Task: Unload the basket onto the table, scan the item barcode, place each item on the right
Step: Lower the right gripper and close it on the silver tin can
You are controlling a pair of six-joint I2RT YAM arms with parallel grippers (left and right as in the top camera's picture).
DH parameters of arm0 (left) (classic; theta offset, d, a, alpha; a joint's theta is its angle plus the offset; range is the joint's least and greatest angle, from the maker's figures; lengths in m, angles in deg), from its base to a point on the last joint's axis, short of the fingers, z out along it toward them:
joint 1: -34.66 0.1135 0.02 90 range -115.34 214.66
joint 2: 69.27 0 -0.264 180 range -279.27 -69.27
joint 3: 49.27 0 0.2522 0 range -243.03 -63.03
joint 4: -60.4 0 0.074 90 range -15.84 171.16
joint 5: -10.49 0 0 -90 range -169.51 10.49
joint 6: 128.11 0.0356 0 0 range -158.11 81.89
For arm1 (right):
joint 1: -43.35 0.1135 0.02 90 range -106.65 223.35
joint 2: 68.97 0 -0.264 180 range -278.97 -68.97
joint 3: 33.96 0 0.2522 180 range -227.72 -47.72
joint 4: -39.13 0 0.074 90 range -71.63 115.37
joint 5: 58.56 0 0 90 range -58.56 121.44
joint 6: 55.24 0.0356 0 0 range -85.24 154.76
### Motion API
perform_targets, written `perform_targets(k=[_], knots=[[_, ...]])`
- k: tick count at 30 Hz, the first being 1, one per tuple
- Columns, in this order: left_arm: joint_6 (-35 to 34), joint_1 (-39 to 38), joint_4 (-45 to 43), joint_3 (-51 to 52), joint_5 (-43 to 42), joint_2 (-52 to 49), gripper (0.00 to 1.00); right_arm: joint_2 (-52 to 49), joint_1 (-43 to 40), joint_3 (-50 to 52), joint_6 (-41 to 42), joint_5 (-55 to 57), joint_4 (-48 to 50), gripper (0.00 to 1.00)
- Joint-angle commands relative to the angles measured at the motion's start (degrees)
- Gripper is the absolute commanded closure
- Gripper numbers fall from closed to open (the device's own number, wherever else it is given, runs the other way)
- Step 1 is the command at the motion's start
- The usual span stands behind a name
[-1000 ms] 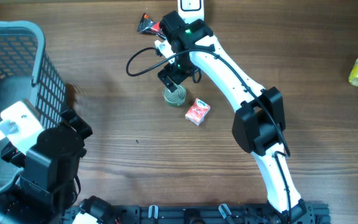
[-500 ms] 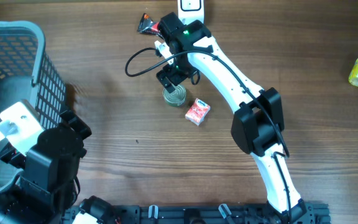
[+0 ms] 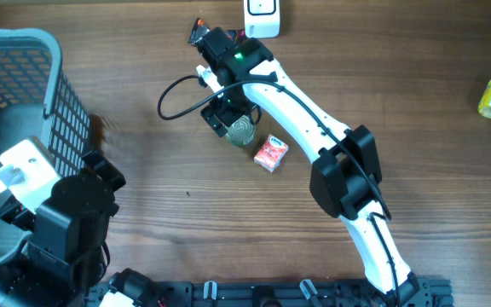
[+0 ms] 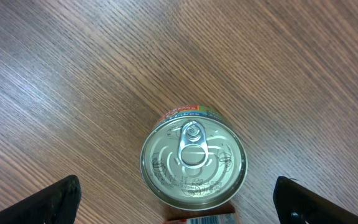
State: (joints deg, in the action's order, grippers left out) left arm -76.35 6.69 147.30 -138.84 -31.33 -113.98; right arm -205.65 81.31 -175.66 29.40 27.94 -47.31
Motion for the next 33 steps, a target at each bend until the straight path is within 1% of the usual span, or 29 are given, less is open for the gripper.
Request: perform_targets(k=[1,5,24,33], knots=[[0.5,0.3,0.0,0.2,1.4,0.0,0.0,0.2,-0.3,1.0,1.0,2.8,0.3,0.01],[0.5,0.3,0.0,0.2,1.4,0.0,0.0,0.0,-0.4,1.0,0.3,5.4,1.6,0.0],[0.5,0.3,0.5,0.2,1.4,0.0,0.0,-4.9,-0.4,1.0,-0.5,4.3,2.8,0.0],[0.5,0.3,0.9,0.2,1.4,0.0,0.0,-7.6,-0.6,1.0,-0.6,3.5,1.2,0.0]])
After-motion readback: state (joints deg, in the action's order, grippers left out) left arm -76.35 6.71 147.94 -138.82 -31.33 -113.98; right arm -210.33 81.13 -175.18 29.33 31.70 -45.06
